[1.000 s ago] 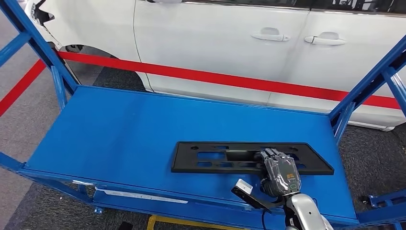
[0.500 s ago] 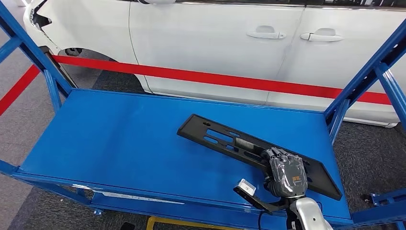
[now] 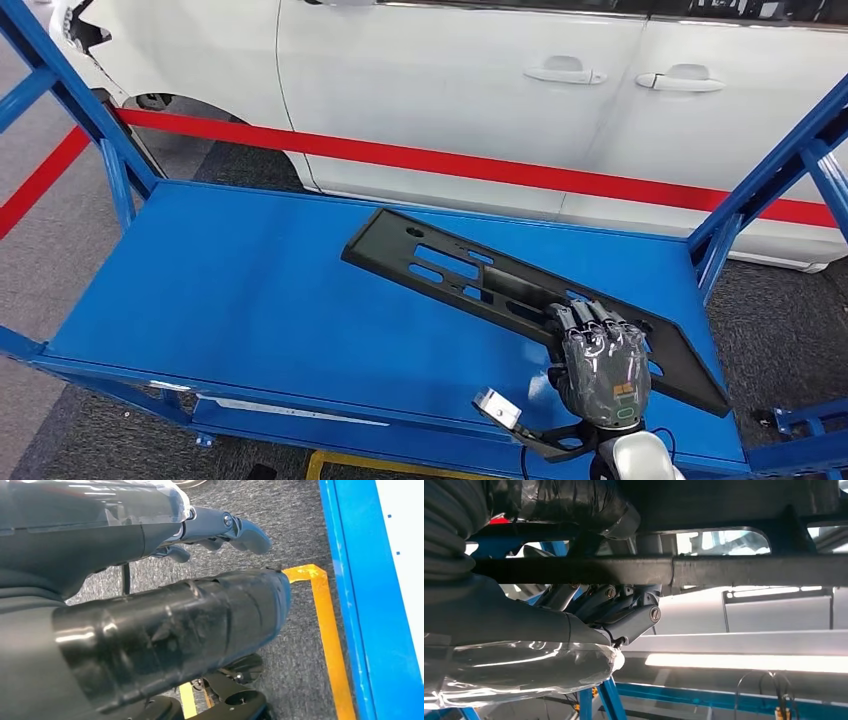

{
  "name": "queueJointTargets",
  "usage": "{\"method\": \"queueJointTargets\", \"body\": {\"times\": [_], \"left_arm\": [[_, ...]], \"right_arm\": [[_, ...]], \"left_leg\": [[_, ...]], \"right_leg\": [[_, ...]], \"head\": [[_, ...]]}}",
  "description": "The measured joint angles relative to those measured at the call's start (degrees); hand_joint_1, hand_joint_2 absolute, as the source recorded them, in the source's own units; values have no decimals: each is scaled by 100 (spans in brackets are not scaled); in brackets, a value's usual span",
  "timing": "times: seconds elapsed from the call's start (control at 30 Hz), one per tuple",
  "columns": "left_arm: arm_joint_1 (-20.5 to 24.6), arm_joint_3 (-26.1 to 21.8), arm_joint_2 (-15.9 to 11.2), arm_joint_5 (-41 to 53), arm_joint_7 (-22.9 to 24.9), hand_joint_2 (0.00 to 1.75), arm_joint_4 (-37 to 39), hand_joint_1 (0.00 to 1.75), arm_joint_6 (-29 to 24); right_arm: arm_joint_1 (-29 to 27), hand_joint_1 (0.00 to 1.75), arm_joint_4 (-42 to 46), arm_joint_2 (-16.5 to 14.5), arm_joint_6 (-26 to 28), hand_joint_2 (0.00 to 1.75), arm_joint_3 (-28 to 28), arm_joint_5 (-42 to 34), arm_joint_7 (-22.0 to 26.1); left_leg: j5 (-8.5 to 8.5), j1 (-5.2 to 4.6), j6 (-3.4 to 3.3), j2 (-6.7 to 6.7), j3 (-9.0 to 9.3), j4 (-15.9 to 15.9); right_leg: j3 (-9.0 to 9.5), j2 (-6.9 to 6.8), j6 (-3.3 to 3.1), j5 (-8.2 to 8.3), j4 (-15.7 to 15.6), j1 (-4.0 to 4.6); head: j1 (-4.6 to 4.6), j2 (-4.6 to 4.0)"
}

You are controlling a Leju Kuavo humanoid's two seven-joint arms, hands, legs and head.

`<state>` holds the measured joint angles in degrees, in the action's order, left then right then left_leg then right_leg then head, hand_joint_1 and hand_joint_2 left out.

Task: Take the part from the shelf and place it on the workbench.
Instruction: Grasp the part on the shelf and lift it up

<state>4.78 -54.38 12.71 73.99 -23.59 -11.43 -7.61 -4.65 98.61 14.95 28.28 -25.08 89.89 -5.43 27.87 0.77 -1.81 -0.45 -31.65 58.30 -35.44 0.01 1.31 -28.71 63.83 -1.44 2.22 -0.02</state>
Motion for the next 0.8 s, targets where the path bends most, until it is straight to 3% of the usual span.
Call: {"method": "queueJointTargets", "body": {"times": [0.07, 0.2, 0.27, 0.33, 0.37, 0.4, 0.43, 0.47, 0.53, 0.57, 0.7, 0.73, 0.8], "left_arm": [[0, 0, 1, 3, -4, 0, 0, 0, 4], [12, 0, 1, 53, -19, 0, 0, 0, 22], [38, 1, 1, 81, -22, 0, 0, 0, 37], [57, 3, 1, 97, -22, 0, 0, 0, 52], [60, 4, 2, 99, -18, 0, 0, 0, 58], [63, 5, 2, 99, -15, 0, 0, 0, 67], [66, 6, 3, 101, -15, 0, 0, 0, 82], [71, 8, 4, 101, -23, 0, 0, 0, 107], [84, 11, 3, 102, -53, 0, 0, 0, 165], [92, 12, 4, 100, -67, 0, 0, 0, 197], [86, 13, 11, 96, -84, 0, 0, 0, 269], [90, 13, 14, 96, -83, 0, 0, 0, 271], [107, 13, 18, 95, -73, 0, 0, 0, 272]], "right_arm": [[26, 175, 36, 10, 27, 175, -18, 2, -50], [413, 175, 97, 265, 27, 175, -234, 3, -563], [901, 175, 126, 492, -83, 175, -618, 5, -1124], [1449, 175, 131, 686, -224, 175, -1189, 8, -1686], [1698, 175, 129, 752, -286, 175, -1510, 9, -1899], [1928, 175, 127, 799, -329, 175, -1827, 9, -2053], [2138, 175, 124, 831, -355, 175, -2136, 9, -2161], [2336, 175, 121, 850, -372, 175, -2439, 9, -2241], [2659, 175, 111, 860, -386, 175, -2934, 10, -2310], [2781, 175, 103, 857, -397, 175, -3132, 11, -2316], [3108, 175, 13, 802, -465, 175, -3679, 11, -2216], [3186, 175, -12, 782, -479, 175, -3776, 11, -2190], [3315, 175, -59, 748, -531, 175, -3931, 11, -2138]], "left_leg": [[31, -16, 67, -6, -29, 45], [117, -11, 175, 6, -86, 153], [409, -1, 214, 9, -315, 655], [721, -1, 229, 10, -680, 1408], [760, -2, 226, 10, -803, 1645], [691, -5, 212, 10, -836, 1685], [523, -11, 184, 10, -766, 1504], [292, -25, 140, 10, -609, 1143], [-10, -60, 45, 11, -281, 414], [-67, -77, 16, 11, -192, 201], [-124, -55, -27, 14, -137, -9], [-152, -34, -45, 20, -119, -56], [-179, -18, -65, 26, -102, -98]], "right_leg": [[156, 11, -33, 70, -353, 19], [144, 36, -177, 83, -382, 22], [147, 35, -252, 103, -402, 20], [139, 42, -285, 109, -399, 41], [142, 44, -291, 109, -398, 56], [147, 45, -295, 108, -396, 70], [156, 45, -298, 106, -395, 86], [167, 44, -300, 103, -395, 102], [168, 33, -292, 99, -394, 131], [158, 24, -276, 104, -394, 137], [120, -2, -180, 78, -371, 136], [65, -1, -153, -18, -240, 136], [-194, 2, -105, -340, 333, 118]], "head": [[-2, 1], [-4, 0], [-4, 1], [-4, 2], [-4, 2], [-4, 1], [-4, 1], [-5, 1], [-3, 2], [-3, 2], [-3, 1], [-2, 0], [1, 0]]}}
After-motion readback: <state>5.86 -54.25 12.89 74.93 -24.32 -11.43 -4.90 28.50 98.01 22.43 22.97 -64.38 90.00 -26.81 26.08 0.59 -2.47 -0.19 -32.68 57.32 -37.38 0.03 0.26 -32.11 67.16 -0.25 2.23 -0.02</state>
